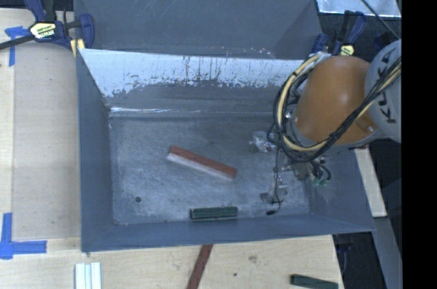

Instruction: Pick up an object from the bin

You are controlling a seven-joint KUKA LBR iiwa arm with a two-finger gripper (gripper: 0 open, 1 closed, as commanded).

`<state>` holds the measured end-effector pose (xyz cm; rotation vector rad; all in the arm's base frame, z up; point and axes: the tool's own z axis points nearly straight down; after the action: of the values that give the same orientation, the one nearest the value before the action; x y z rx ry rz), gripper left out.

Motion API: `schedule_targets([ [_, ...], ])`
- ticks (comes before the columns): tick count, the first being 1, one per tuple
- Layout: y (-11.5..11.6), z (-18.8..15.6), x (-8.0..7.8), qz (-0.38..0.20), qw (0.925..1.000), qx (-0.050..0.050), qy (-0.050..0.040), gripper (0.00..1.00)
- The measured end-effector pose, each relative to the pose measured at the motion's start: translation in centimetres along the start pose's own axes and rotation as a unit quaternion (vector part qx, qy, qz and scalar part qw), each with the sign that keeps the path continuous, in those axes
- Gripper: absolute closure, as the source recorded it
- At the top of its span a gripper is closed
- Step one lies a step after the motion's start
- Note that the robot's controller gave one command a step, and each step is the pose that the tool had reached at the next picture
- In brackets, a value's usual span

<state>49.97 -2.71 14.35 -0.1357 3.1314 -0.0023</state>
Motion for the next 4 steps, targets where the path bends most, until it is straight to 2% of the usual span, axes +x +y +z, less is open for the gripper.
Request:
schedule_targets([
  [1, 2.5, 6.1, -2.7, -0.108, 0.9941, -0.001, 0.0013, 0.00],
  [2, 6.7, 7.1, -3.5, 0.064, 0.9980, -0.001, 0.0000, 1.00],
  [3, 6.7, 7.1, -3.5, 0.064, 0.9979, -0.001, 0.0001, 1.00],
  [4, 7.5, 7.0, -3.9, 0.023, 0.9997, 0.000, 0.0008, 1.00],
])
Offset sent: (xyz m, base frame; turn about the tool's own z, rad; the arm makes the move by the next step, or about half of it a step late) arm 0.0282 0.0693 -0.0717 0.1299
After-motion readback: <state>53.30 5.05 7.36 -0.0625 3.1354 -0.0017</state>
